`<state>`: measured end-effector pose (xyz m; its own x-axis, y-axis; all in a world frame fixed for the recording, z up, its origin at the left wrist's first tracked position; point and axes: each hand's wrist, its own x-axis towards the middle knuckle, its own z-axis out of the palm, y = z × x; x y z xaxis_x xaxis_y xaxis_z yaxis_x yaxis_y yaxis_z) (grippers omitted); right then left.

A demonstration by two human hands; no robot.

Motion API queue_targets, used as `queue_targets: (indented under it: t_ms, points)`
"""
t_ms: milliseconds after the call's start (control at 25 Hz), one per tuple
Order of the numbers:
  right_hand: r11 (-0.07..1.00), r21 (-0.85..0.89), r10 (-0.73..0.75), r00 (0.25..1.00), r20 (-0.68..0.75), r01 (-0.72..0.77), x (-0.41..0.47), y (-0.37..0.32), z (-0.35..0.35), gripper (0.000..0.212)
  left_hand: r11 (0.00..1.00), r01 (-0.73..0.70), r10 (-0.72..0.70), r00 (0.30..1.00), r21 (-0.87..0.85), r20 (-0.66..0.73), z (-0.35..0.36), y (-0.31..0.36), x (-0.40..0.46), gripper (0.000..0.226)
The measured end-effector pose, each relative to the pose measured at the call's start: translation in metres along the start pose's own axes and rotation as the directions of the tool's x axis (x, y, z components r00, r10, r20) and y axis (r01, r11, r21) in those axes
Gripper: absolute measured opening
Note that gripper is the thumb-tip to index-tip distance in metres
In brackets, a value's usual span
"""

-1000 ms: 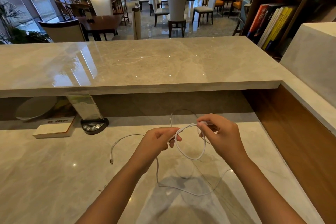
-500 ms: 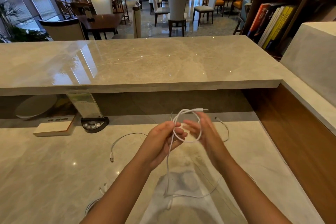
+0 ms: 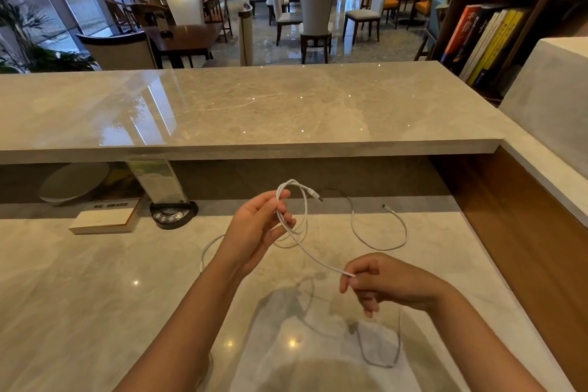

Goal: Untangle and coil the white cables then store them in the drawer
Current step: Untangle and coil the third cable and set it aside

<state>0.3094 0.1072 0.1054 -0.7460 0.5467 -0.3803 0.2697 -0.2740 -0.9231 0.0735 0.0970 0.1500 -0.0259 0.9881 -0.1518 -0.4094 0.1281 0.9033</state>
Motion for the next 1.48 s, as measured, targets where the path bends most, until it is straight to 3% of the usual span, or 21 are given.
queue_targets:
  t_ms: [120,240,320,400,520,640,840,1040,1160,1320,1400,1480]
  points:
    - [0.984,0.179,-0.003,0.994,0.106,-0.016,-0.010,0.012,-0.022,0.016,0.998,-0.057,0.056,0.998,0.023,0.022,0.002,-0.004,-0.002,0.022]
    - [0.962,0.274,-0.007,0.999,0.053,-0.008,-0.007,0.023,-0.030,0.020,0.997,-0.058,0.060,0.997,-0.044,0.050,0.003,-0.006,-0.002,0.022]
    - [0.970,0.241,0.024,0.998,-0.051,-0.011,-0.005,0.021,-0.033,0.012,0.998,-0.042,0.045,0.997,-0.042,0.060,0.002,-0.007,-0.002,0.022]
    - [0.994,0.073,0.093,0.980,-0.175,-0.081,-0.002,0.013,-0.036,0.019,1.000,-0.016,0.014,0.997,0.020,0.074,0.000,-0.008,-0.004,0.023]
    - [0.967,-0.165,0.088,0.864,-0.495,-0.193,0.007,-0.011,-0.039,0.032,0.988,0.027,-0.044,0.993,0.155,0.108,-0.002,-0.012,-0.008,0.024]
    - [0.983,-0.146,-0.005,0.774,-0.634,-0.113,0.023,-0.042,-0.035,0.027,0.969,0.061,-0.089,0.990,0.238,0.108,-0.001,-0.016,-0.009,0.024]
    - [0.986,0.165,0.106,0.808,-0.580,-0.010,0.038,-0.069,-0.019,0.029,0.962,0.059,-0.079,0.995,0.265,0.065,-0.003,-0.017,-0.010,0.022]
    - [0.974,0.209,0.196,0.776,-0.599,-0.085,0.047,-0.048,-0.017,0.022,0.999,0.000,-0.003,0.998,0.044,0.059,-0.010,-0.015,-0.013,0.022]
    - [0.919,0.393,0.241,0.794,-0.557,-0.003,0.048,-0.047,-0.018,0.021,0.980,0.016,-0.030,0.997,0.198,0.067,-0.013,-0.016,-0.012,0.022]
    - [0.751,0.634,0.204,0.848,-0.489,0.185,0.040,-0.070,-0.007,0.024,0.938,0.042,-0.039,0.999,0.343,-0.014,-0.012,-0.023,-0.012,0.022]
    - [0.745,0.624,0.129,0.866,-0.483,0.237,0.034,-0.078,0.008,0.022,0.935,0.037,-0.015,0.998,0.352,-0.066,-0.010,-0.026,-0.011,0.021]
    - [0.851,0.459,0.022,0.855,-0.519,0.256,0.030,-0.081,0.027,0.020,0.942,0.029,0.000,0.996,0.334,-0.087,-0.006,-0.028,-0.011,0.021]
